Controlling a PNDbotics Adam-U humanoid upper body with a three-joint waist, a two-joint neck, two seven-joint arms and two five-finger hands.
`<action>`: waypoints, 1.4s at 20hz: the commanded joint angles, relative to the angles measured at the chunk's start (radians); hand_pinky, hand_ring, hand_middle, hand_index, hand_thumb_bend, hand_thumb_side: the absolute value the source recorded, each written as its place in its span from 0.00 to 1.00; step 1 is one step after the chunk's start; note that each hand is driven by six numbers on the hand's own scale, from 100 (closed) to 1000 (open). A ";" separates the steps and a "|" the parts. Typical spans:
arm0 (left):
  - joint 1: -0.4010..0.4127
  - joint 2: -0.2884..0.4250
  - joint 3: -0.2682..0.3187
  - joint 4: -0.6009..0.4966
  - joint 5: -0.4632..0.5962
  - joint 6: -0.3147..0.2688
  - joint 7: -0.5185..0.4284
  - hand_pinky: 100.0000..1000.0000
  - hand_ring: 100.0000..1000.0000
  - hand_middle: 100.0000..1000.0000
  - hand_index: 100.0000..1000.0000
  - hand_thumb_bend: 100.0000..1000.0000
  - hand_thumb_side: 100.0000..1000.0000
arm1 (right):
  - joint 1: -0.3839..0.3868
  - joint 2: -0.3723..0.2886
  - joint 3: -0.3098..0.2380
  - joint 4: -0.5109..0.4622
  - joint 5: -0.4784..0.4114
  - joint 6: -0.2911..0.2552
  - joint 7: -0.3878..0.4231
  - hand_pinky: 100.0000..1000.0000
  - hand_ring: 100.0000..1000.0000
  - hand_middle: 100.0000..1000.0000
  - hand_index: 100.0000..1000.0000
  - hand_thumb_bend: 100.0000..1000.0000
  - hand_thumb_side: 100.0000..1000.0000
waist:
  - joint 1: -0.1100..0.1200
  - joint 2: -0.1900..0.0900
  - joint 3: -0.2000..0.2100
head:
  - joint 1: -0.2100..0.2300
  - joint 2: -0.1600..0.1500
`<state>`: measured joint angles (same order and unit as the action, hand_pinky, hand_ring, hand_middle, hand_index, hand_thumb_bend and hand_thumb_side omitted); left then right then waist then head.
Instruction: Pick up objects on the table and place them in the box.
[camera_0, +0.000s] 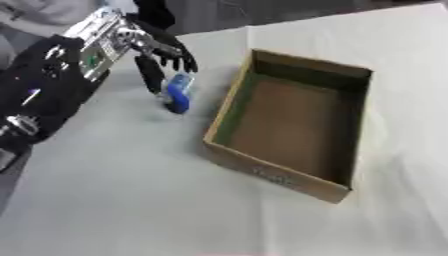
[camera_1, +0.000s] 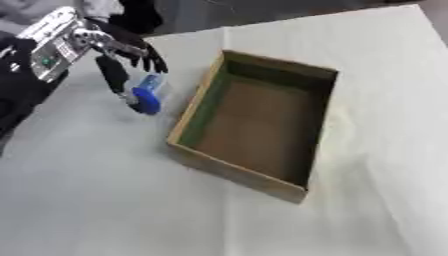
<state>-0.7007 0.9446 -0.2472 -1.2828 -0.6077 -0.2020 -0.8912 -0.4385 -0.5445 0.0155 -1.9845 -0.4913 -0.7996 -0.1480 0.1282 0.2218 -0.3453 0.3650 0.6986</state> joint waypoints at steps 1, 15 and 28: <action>-0.013 0.019 0.002 0.003 -0.016 -0.021 -0.016 0.72 0.77 0.84 0.95 0.67 0.36 | -0.016 -0.011 -0.008 -0.015 -0.006 0.004 0.003 0.12 0.30 0.26 0.38 0.00 1.00 | -0.004 -0.014 -0.001 | 0.006 -0.015; -0.013 0.011 0.004 0.037 -0.060 -0.027 -0.016 0.73 0.78 0.85 0.95 0.68 0.37 | -0.023 -0.009 -0.010 -0.015 -0.007 0.008 0.004 0.12 0.30 0.26 0.38 0.00 1.00 | -0.003 -0.011 -0.004 | 0.012 -0.015; 0.003 0.009 0.010 0.060 -0.098 -0.030 -0.016 0.76 0.81 0.93 1.00 0.75 0.35 | -0.025 -0.008 -0.009 -0.015 -0.004 0.012 0.008 0.12 0.30 0.26 0.38 0.00 0.99 | -0.001 -0.008 -0.004 | 0.010 -0.014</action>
<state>-0.6872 0.9294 -0.2517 -1.2211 -0.6973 -0.2099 -0.8894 -0.4474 -0.5439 0.0153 -1.9845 -0.4977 -0.7906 -0.1401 0.1329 0.2284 -0.3489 0.3694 0.6985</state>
